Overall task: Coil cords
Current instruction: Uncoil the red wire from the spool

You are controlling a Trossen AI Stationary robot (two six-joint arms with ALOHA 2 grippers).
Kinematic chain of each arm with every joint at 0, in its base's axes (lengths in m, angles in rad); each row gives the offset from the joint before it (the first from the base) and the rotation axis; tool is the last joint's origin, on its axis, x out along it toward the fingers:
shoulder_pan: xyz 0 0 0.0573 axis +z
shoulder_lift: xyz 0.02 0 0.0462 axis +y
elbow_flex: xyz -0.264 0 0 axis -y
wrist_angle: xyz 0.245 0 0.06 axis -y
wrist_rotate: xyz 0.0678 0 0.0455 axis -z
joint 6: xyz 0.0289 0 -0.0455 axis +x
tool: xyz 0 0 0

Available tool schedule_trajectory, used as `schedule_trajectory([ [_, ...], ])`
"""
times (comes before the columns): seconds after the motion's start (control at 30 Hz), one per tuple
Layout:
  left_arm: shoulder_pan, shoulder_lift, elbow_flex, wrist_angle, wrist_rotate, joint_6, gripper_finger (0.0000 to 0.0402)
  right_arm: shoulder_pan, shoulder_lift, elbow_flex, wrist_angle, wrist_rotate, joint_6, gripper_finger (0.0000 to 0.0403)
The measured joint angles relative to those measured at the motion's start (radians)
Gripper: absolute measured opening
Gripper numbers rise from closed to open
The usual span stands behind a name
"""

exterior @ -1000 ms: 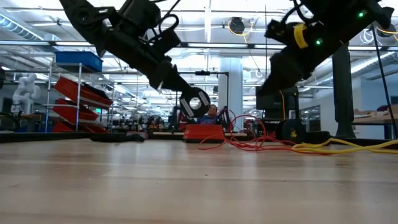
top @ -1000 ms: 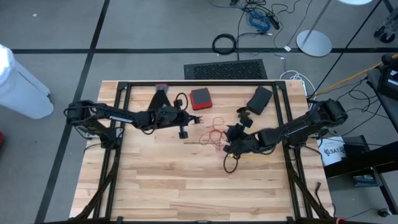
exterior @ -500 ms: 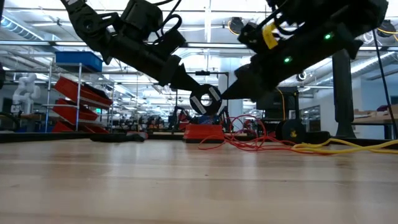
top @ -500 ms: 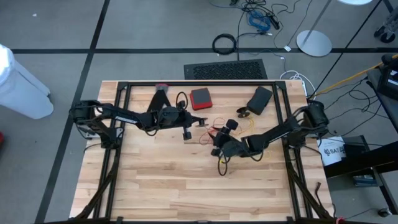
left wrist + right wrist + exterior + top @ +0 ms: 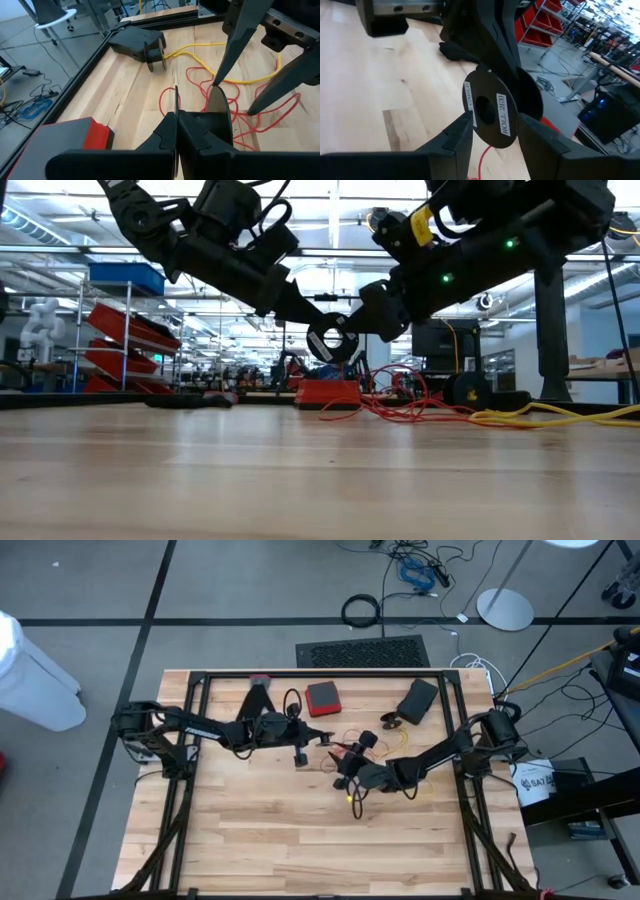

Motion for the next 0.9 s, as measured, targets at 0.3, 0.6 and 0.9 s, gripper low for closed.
schedule_trajectory([
  [0.3, -0.009, 0.001, -0.001, 0.032, -0.023, -0.154, 0.0005, -0.020, 0.000, 0.000, 0.014, 0.019, 0.014, 0.0138],
  [0.6, -0.045, 0.001, 0.000, 0.095, -0.071, -0.283, 0.0006, -0.031, 0.000, 0.001, 0.048, 0.060, 0.010, 0.0138],
  [0.9, -0.064, 0.001, 0.000, 0.104, -0.154, -0.323, 0.0006, -0.029, 0.000, 0.001, 0.092, 0.139, -0.045, 0.0115],
])
